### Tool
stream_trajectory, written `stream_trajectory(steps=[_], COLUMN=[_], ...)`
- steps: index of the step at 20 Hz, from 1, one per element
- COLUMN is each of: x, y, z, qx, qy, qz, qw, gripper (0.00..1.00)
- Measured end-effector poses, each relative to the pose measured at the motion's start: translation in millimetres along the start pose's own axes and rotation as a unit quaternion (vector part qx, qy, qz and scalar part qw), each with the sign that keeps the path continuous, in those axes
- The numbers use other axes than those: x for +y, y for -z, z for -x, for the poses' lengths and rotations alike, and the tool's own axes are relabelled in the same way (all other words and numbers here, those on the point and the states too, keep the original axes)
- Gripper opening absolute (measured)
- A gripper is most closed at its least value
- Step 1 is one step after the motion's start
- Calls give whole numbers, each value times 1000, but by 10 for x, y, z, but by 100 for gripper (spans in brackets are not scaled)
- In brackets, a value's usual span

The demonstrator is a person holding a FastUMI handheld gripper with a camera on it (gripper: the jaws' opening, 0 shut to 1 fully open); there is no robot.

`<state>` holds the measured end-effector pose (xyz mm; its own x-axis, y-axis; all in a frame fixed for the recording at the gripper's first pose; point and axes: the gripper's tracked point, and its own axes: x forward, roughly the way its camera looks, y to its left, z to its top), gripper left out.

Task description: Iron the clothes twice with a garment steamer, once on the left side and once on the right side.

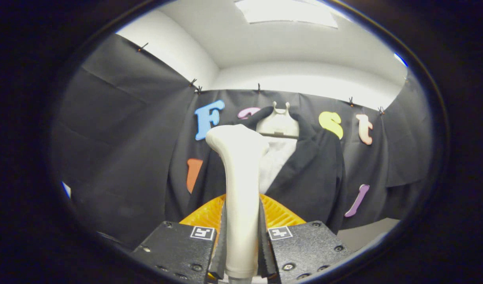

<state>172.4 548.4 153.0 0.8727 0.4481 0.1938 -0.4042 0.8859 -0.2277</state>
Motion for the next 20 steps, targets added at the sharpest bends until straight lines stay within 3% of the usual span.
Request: stream_trajectory(steps=[3, 8, 20], x=[44, 142, 164], y=[-192, 52, 877], z=[-500, -929, -524], qx=[-12, 19, 68], qy=[2, -2, -25], qz=[1, 6, 41], qw=[1000, 1000, 997], gripper=[36, 36, 36])
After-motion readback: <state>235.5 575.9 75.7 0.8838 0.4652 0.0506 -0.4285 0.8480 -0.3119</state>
